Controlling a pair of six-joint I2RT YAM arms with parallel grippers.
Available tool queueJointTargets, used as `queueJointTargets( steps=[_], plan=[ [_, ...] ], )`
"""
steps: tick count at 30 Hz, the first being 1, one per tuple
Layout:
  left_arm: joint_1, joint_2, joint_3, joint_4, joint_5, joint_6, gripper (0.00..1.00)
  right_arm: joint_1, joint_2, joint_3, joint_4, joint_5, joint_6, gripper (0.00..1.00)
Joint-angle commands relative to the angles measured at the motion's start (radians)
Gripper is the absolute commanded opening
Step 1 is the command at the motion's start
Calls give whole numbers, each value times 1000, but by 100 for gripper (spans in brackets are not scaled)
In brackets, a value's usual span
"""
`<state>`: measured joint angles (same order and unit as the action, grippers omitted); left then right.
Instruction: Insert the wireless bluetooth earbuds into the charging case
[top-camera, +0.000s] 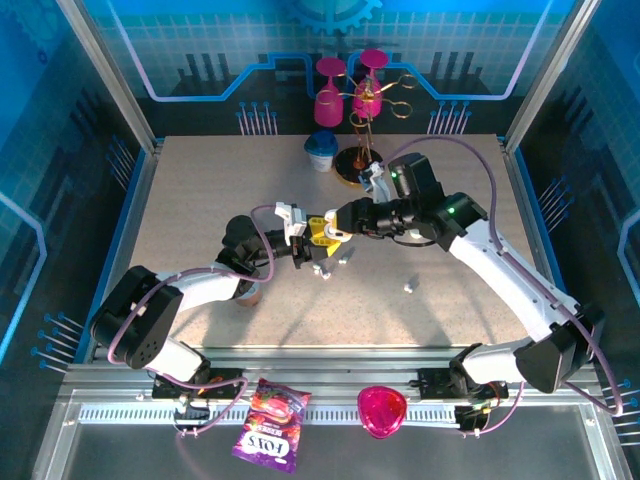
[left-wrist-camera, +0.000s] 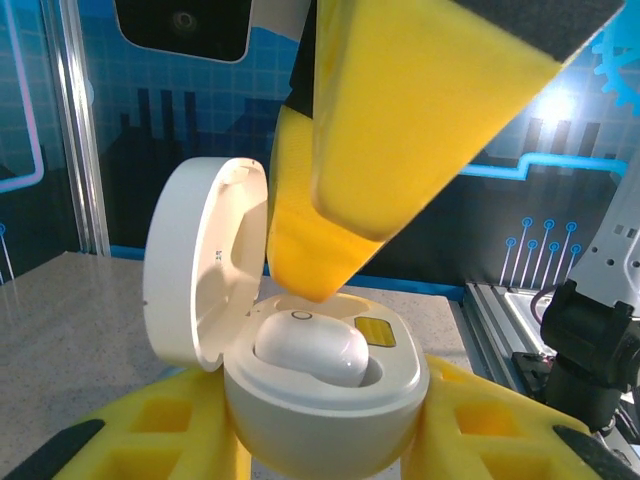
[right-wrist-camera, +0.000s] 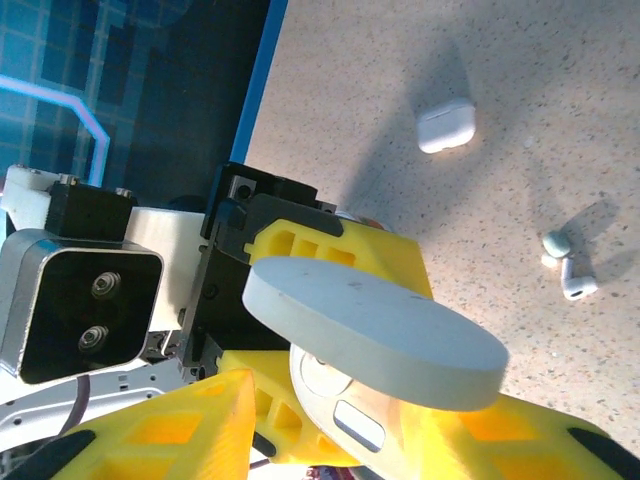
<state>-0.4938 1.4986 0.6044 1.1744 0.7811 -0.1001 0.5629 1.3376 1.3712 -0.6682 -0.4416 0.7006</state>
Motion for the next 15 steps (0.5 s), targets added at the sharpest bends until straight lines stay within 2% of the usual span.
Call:
queueJointTargets(
  steps=[1,8,15],
  plan=[
    [-3,1,-12,71,-21,63,22,20,-39,50,-69,78,-70,43],
    [1,8,-12,98,-30,159,20,63,-74,63,-106,196,-163,43],
    [16,-11,-20,96,-27,188,20,56,-249,-64,-43,249,-286,46]
  ],
)
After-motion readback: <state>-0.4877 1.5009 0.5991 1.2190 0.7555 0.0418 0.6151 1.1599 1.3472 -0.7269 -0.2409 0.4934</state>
